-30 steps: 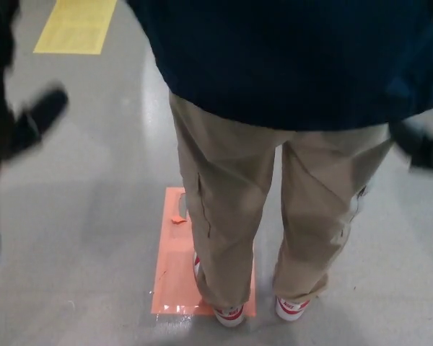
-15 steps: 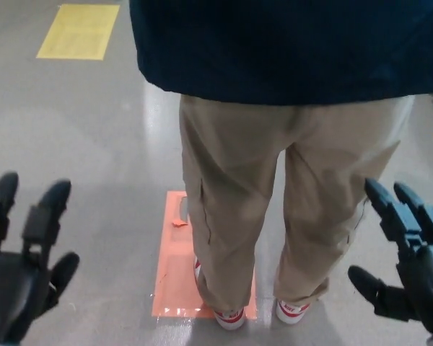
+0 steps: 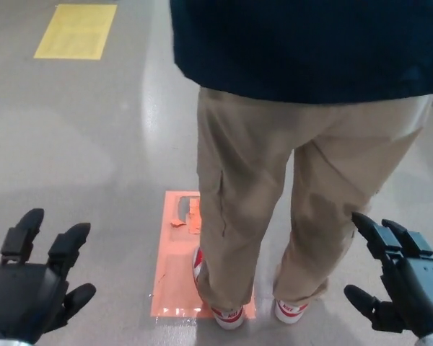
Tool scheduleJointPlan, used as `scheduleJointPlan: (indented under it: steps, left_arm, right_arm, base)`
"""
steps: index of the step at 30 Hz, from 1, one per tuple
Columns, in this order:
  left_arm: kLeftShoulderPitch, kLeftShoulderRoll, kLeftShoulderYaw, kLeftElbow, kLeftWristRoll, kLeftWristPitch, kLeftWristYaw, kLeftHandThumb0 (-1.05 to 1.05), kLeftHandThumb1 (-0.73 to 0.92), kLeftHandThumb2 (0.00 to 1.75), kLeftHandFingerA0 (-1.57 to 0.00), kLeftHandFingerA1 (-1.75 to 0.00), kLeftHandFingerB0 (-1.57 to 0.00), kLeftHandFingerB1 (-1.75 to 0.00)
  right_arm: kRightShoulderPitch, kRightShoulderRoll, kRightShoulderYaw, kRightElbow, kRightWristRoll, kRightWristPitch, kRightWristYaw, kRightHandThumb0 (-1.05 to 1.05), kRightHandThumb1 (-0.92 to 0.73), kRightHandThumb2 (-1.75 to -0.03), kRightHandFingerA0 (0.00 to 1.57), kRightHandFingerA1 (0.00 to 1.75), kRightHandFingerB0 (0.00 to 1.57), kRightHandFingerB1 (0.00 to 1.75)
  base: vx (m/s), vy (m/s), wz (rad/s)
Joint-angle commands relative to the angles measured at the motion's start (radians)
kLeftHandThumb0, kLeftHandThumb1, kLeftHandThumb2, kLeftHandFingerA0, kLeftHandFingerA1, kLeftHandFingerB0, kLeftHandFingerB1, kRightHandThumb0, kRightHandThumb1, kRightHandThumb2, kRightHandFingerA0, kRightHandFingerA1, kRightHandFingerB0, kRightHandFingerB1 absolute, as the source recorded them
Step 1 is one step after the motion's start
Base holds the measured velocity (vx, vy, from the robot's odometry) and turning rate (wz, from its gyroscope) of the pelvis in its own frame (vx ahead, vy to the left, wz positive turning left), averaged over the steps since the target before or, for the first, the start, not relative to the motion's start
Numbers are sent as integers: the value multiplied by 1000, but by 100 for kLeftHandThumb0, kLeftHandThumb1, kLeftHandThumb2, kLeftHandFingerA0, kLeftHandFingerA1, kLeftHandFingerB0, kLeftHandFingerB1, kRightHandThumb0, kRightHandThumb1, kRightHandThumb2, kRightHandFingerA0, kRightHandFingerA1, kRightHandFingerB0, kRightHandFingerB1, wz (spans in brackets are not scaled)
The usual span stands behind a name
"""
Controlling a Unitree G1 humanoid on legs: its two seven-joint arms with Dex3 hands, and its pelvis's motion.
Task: A person hands a coat to the robot and the robot grabs it with both hands and holds it while the person wears the coat.
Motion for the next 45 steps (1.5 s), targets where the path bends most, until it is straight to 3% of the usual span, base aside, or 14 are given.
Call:
scheduleJointPlan:
  steps: [1,3,8,10,11,13,14,15,18,19,20,21,23,45]
  left_arm:
    - [-87,-21,14,98,-87,-82,-164,-68,60,87,-38,-48,-9,-38]
    - [-104,-26,21,115,-103,-99,-195,-68,60,87,-37,-47,-8,-36]
    - [-130,-21,-3,126,-84,-92,-271,-65,58,84,-35,-46,-7,-30]
    - [-137,-28,-6,133,-86,-93,-302,-59,70,60,-41,-34,-8,-24]
    - [-146,-30,-10,141,-85,-93,-323,-67,60,90,-29,-46,-2,-25]
    - [-158,-31,-13,153,-84,-93,-334,-68,62,92,-29,-47,-2,-25]
    - [-162,-32,-14,161,-87,-101,-352,-64,80,64,-33,-32,-3,-24]
    - [-165,-33,-13,166,-92,-104,-372,-63,80,67,-31,-32,-3,-18]
    - [-170,-37,-17,177,-95,-108,-402,-62,81,67,-30,-31,-3,-18]
    - [-171,-36,-21,180,-94,-103,-416,-71,71,98,-21,-44,0,-20]
    - [-172,-34,-26,182,-91,-96,-432,-71,71,98,-21,-44,0,-20]
    - [-176,-33,-35,186,-83,-77,-442,-66,87,69,-26,-30,0,-13]
    - [-182,-32,-39,188,-84,-64,-457,-65,87,70,-23,-30,0,-13]
    - [-18,-60,-116,168,-90,-56,-399,-63,87,69,-22,-29,-5,-18]
  right_arm:
    - [-100,-7,1,77,51,120,203,-59,-78,-64,26,31,15,27]
    - [-127,-6,6,78,57,191,304,-64,-68,-82,17,38,12,36]
    - [-153,-4,15,68,72,264,472,-49,-75,-63,19,31,17,28]
    - [-150,-3,17,61,68,271,471,-49,-76,-63,18,30,16,27]
    - [-152,-4,18,61,68,272,472,-47,-76,-63,19,30,17,27]
    - [-160,-4,19,58,67,279,481,-51,-73,-74,16,34,16,33]
    - [-160,-6,20,51,66,282,485,-49,-72,-74,18,35,16,33]
    - [-161,-7,22,47,65,285,487,-25,-59,-107,7,49,7,49]
    - [-163,-10,27,46,62,286,489,-49,-69,-74,21,36,17,35]
    - [-163,-9,28,47,66,286,491,-46,-68,-75,22,37,16,35]
    - [-165,-7,28,50,69,284,493,-46,-68,-75,22,37,16,35]
    - [-167,-4,22,51,80,281,497,-42,-68,-73,26,37,17,34]
    - [-171,-3,10,50,102,275,515,-33,-75,-63,31,32,18,28]
    - [64,-31,15,-93,135,287,554,-33,-75,-72,29,34,19,32]
  base:
    - [0,0,0]
    - [0,0,0]
    - [0,0,0]
    - [0,0,0]
    - [0,0,0]
    - [0,0,0]
    - [0,0,0]
    - [0,0,0]
    - [0,0,0]
    - [0,0,0]
    - [0,0,0]
    - [0,0,0]
    - [0,0,0]
    - [0,0,0]
